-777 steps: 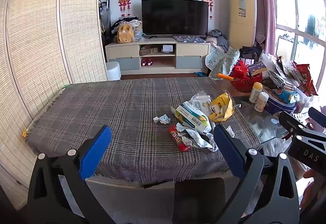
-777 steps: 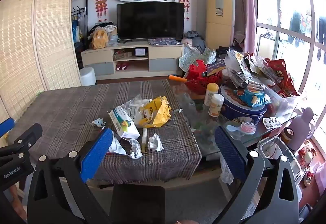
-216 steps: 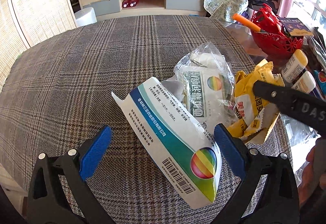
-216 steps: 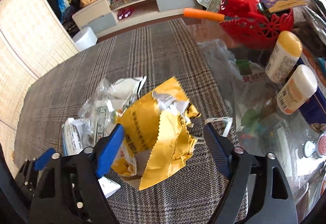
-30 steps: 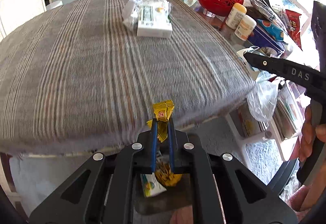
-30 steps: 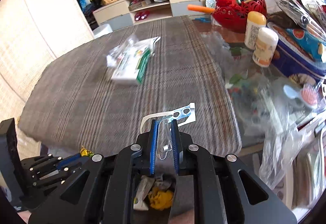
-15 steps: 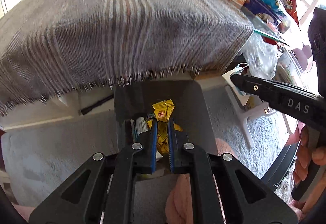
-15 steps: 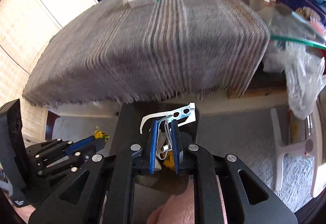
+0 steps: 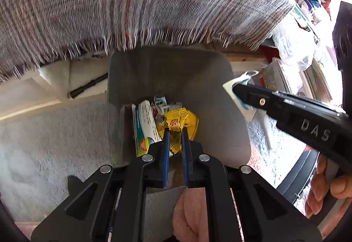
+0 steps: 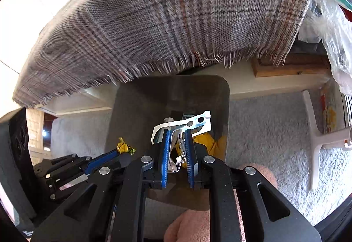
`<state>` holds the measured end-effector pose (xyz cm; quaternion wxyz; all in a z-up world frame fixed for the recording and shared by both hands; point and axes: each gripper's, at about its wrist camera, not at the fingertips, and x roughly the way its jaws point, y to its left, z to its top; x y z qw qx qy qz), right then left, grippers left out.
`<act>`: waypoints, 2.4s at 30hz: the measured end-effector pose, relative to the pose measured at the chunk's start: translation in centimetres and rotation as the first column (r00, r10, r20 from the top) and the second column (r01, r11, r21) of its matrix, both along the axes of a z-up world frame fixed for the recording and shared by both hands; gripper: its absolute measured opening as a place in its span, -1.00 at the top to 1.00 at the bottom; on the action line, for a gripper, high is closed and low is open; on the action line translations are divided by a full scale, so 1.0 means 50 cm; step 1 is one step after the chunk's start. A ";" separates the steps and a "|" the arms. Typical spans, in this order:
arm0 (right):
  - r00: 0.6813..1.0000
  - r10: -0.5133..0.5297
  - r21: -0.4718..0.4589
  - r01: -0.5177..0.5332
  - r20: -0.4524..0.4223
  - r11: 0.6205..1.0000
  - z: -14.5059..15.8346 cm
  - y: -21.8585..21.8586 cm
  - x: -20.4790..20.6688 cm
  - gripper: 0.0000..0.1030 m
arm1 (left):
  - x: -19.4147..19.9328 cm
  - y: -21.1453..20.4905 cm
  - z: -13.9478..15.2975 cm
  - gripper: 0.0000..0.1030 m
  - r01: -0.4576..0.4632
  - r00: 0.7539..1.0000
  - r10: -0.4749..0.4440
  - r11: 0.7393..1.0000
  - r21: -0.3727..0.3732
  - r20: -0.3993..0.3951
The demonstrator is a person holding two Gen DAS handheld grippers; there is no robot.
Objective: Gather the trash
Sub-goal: 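Carry the clip with the right tool while the left tool carries the wrapper, release both into the bin, then move both open tools back over the table, then grasp the clear plastic bag with the right tool while the left tool grasps the white paper scrap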
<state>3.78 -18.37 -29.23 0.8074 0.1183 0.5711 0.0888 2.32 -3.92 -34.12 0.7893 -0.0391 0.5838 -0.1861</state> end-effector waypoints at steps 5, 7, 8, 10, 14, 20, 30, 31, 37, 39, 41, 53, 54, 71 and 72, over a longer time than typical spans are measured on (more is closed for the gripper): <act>1.000 -0.017 0.027 0.018 -0.025 0.999 -0.017 -0.007 0.016 0.65 | 0.006 -0.003 -0.018 0.77 0.004 1.000 -0.004 1.000 -0.004 -0.026; 0.999 -0.023 0.027 0.024 -0.032 0.999 -0.024 -0.007 0.020 0.64 | 0.009 -0.007 -0.017 0.72 0.002 1.000 -0.003 1.000 -0.013 -0.027; 0.999 -0.026 0.024 0.027 -0.035 0.999 -0.029 -0.004 0.022 0.61 | 0.010 -0.009 -0.017 0.68 0.004 1.000 -0.004 1.000 -0.012 -0.027; 0.999 -0.029 0.017 0.030 -0.042 0.999 -0.033 -0.003 0.025 0.42 | 0.012 -0.011 -0.017 0.47 0.002 1.000 -0.002 1.000 -0.010 -0.030; 0.998 -0.036 0.021 0.037 -0.043 0.999 -0.032 -0.008 0.023 0.19 | 0.010 -0.007 -0.018 0.36 -0.008 1.000 0.008 1.000 0.006 -0.027; 0.998 -0.063 -0.004 0.063 -0.020 0.998 -0.009 -0.026 0.013 -0.24 | 0.001 0.010 0.004 -0.10 -0.028 1.000 0.027 0.999 0.034 0.012; 0.997 -0.071 -0.067 0.073 0.033 0.995 0.062 -0.062 0.010 -0.93 | 0.000 0.033 0.087 -0.84 -0.038 0.997 0.034 0.997 0.067 0.072; 0.997 -0.071 -0.062 0.073 0.042 0.995 0.074 -0.067 0.013 -0.93 | 0.002 0.039 0.098 -0.84 -0.042 0.996 0.037 0.997 0.063 0.077; 0.990 -0.077 -0.039 0.082 0.122 0.996 0.163 -0.090 0.041 -0.93 | 0.038 0.089 0.177 -0.84 -0.108 0.989 0.104 0.994 0.033 0.108; 0.986 -0.073 -0.032 0.078 0.152 0.996 0.193 -0.093 0.056 -0.93 | 0.056 0.104 0.205 -0.84 -0.125 0.984 0.120 0.992 0.033 0.132; 0.982 -0.071 -0.033 0.078 0.176 0.996 0.217 -0.095 0.072 -0.93 | 0.078 0.111 0.235 -0.84 -0.132 0.979 0.123 0.990 0.044 0.162; 0.960 -0.084 -0.012 0.091 0.265 0.996 0.314 -0.099 0.229 -0.93 | 0.235 0.107 0.340 -0.84 -0.142 0.961 0.125 0.989 0.052 0.246; 0.959 -0.090 -0.006 0.095 0.269 0.996 0.321 -0.096 0.245 -0.93 | 0.251 0.104 0.342 -0.84 -0.139 0.962 0.124 0.989 0.044 0.242; 0.970 -0.096 0.086 0.078 0.223 0.993 0.311 -0.024 0.521 -0.59 | 0.418 0.069 0.321 -0.84 -0.137 0.963 0.120 0.989 0.054 0.243; 0.971 -0.096 0.089 0.078 0.219 0.993 0.307 -0.019 0.530 -0.57 | 0.422 0.069 0.319 -0.84 -0.136 0.963 0.118 0.989 0.057 0.244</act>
